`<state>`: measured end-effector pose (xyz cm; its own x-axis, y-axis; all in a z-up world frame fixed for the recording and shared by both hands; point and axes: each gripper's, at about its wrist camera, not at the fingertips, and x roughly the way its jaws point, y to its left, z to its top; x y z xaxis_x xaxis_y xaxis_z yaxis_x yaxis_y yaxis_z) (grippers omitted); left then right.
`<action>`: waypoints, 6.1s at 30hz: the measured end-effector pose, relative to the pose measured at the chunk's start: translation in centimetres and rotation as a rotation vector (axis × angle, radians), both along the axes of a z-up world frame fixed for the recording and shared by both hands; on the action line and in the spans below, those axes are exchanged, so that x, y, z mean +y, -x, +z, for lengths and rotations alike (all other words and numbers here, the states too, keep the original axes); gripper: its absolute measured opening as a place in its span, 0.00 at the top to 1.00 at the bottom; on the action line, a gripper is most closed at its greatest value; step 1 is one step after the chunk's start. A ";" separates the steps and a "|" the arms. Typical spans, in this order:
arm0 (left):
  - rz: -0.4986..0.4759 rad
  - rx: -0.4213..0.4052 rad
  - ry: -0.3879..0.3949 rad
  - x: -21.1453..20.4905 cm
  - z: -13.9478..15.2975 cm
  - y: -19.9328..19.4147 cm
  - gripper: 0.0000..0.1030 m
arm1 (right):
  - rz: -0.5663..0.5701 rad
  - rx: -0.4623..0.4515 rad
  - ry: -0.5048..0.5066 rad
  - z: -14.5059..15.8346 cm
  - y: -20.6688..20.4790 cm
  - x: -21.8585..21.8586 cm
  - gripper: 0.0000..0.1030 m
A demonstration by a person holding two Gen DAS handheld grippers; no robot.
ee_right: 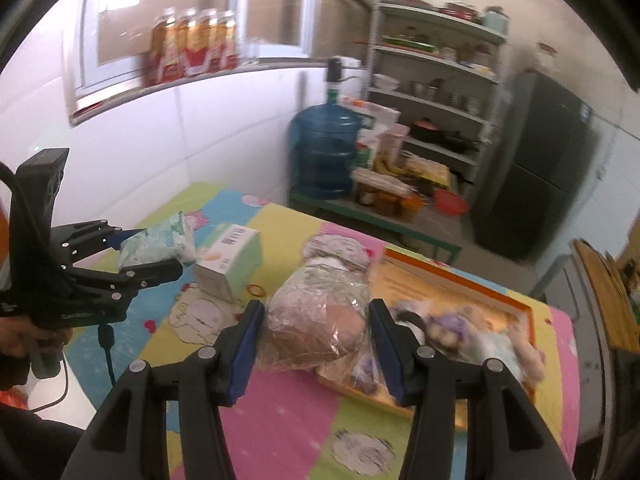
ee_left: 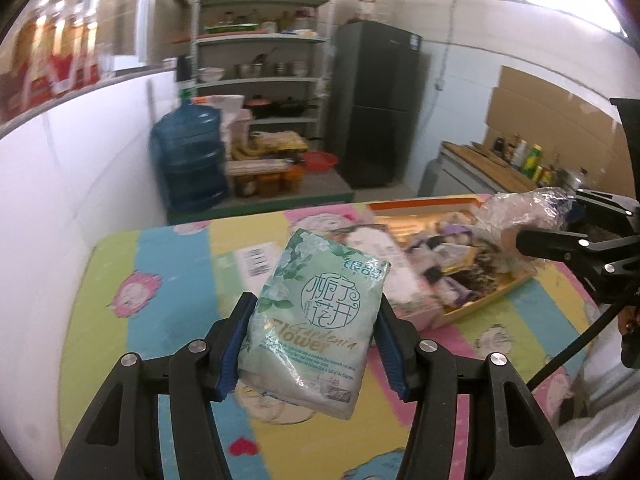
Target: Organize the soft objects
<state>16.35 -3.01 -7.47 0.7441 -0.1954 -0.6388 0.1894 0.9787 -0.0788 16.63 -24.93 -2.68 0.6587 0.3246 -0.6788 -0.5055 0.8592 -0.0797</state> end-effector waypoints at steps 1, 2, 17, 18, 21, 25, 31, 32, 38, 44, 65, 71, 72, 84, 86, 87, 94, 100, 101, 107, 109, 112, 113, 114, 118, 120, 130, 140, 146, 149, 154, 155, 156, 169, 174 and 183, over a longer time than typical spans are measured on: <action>-0.015 -0.001 0.001 -0.7 0.1 -0.1 0.43 | -0.016 0.000 -0.003 0.0 0.1 -0.7 0.48; -0.034 -0.002 0.002 -1.6 0.2 -0.3 0.43 | -0.039 0.000 -0.009 0.0 0.3 -1.8 0.48; -0.169 -0.004 0.003 -12.9 1.0 -4.6 0.43 | -0.200 0.012 -0.054 -0.9 -2.1 -13.0 0.48; -0.169 -0.004 0.002 -13.6 1.0 -5.0 0.43 | -0.200 0.015 -0.058 -1.0 -2.5 -13.5 0.48; -0.165 0.002 0.000 -15.4 0.7 -6.0 0.43 | -0.193 0.026 -0.066 -1.5 -3.8 -14.9 0.48; -0.147 0.013 0.000 -17.3 0.3 -7.5 0.43 | -0.175 0.042 -0.078 -2.4 -5.8 -16.6 0.48; -0.110 0.035 -0.002 -19.5 -0.8 -9.7 0.43 | -0.145 0.059 -0.094 -3.4 -8.6 -18.0 0.48; -0.102 0.037 -0.001 -19.9 -1.0 -10.1 0.43 | -0.140 0.061 -0.098 -3.6 -9.1 -18.2 0.48; -0.068 0.059 0.003 -21.4 -2.1 -11.8 0.43 | -0.117 0.078 -0.114 -4.6 -11.6 -19.1 0.48; -0.044 0.085 0.004 -22.8 -3.4 -13.7 0.43 | -0.113 0.090 -0.130 -5.6 -13.6 -19.9 0.48; -0.014 0.173 -0.011 -25.3 -7.2 -17.4 0.43 | -0.118 0.161 -0.116 -9.4 -20.0 -20.3 0.48; -0.019 0.205 -0.024 -25.7 -8.5 -17.8 0.44 | -0.113 0.188 -0.092 -10.8 -20.6 -19.8 0.48; -0.024 0.201 -0.032 -25.8 -8.6 -17.8 0.44 | -0.116 0.192 -0.089 -11.0 -20.7 -19.8 0.48; -0.034 0.185 -0.055 -26.4 -8.9 -17.6 0.44 | -0.126 0.208 -0.094 -12.1 -20.9 -19.9 0.46; -0.038 0.181 -0.053 -26.5 -8.9 -17.5 0.43 | -0.130 0.209 -0.101 -12.1 -20.9 -19.9 0.45; -0.043 0.176 -0.053 -26.7 -8.8 -17.4 0.42 | -0.131 0.208 -0.104 -12.2 -20.9 -19.9 0.45; -0.055 0.152 -0.048 -26.7 -8.1 -17.1 0.28 | -0.148 0.191 -0.113 -12.1 -20.4 -20.1 0.43; -0.065 0.122 -0.016 -26.5 -7.2 -16.6 0.26 | -0.167 0.157 -0.117 -11.1 -19.6 -20.3 0.32; -0.064 0.120 -0.011 -26.4 -7.1 -16.6 0.25 | -0.169 0.153 -0.116 -10.9 -19.4 -20.3 0.32; -0.066 0.100 0.006 -26.1 -6.4 -15.9 0.25 | -0.179 0.143 -0.122 -10.1 -18.6 -20.5 0.32; -0.069 0.094 0.008 -26.1 -6.2 -15.5 0.25 | -0.183 0.136 -0.123 -9.9 -18.1 -20.6 0.32; -0.069 0.083 0.015 -26.0 -5.9 -15.0 0.25 | -0.185 0.125 -0.125 -9.3 -17.7 -20.5 0.32; -0.069 0.080 0.016 -26.0 -5.8 -14.9 0.25 | -0.186 0.123 -0.125 -9.2 -17.4 -20.5 0.32; -0.069 0.076 0.016 -25.9 -5.6 -14.8 0.25 | -0.189 0.119 -0.124 -9.0 -17.2 -20.4 0.32; -0.065 0.058 0.017 -25.7 -5.1 -14.2 0.25 | -0.198 0.103 -0.131 -8.2 -16.5 -20.4 0.32; -0.066 0.051 0.017 -25.7 -4.8 -14.0 0.25 | -0.203 0.097 -0.137 -7.8 -16.0 -20.4 0.32; -0.080 0.020 0.017 -25.3 -3.3 -11.8 0.25 | -0.236 0.065 -0.134 -6.2 -13.5 -20.3 0.32; -0.102 -0.028 -0.007 -23.3 -1.1 -9.1 0.25 | -0.299 0.017 -0.133 -3.9 -9.9 -18.5 0.32; -0.087 -0.042 0.014 -20.2 0.4 -6.9 0.25 | -0.342 -0.024 -0.145 -2.4 -6.0 -15.7 0.32; -0.069 -0.058 0.008 -18.5 0.9 -5.4 0.25 | -0.368 -0.038 -0.152 -1.7 -4.1 -14.3 0.32; -0.066 -0.069 0.043 -15.4 1.8 -2.8 0.25 | -0.403 -0.052 -0.173 -0.6 -0.9 -12.3 0.32; -0.059 -0.075 0.040 -14.9 2.0 -2.3 0.25 | -0.409 -0.058 -0.171 -0.4 -0.2 -11.9 0.32; -0.055 -0.090 0.033 -14.2 2.4 -1.5 0.25 | -0.416 -0.063 -0.170 -0.2 0.5 -11.4 0.32; 0.015 -0.174 0.000 -7.7 5.7 7.1 0.25 | -0.559 -0.108 -0.134 0.6 9.5 -5.4 0.32; -0.022 -0.191 0.024 -5.8 6.8 10.4 0.25 | -0.588 -0.102 -0.157 0.5 12.2 -4.0 0.32; 0.059 -0.182 0.000 -2.4 7.0 13.8 0.25 | -0.658 -0.092 -0.148 0.3 15.5 -2.7 0.32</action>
<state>2.57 -5.38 -0.52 0.8575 -0.1481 -0.4927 0.1429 0.9886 -0.0485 1.12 -27.62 -2.43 0.8037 -0.0783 -0.5898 0.1296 0.9905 0.0450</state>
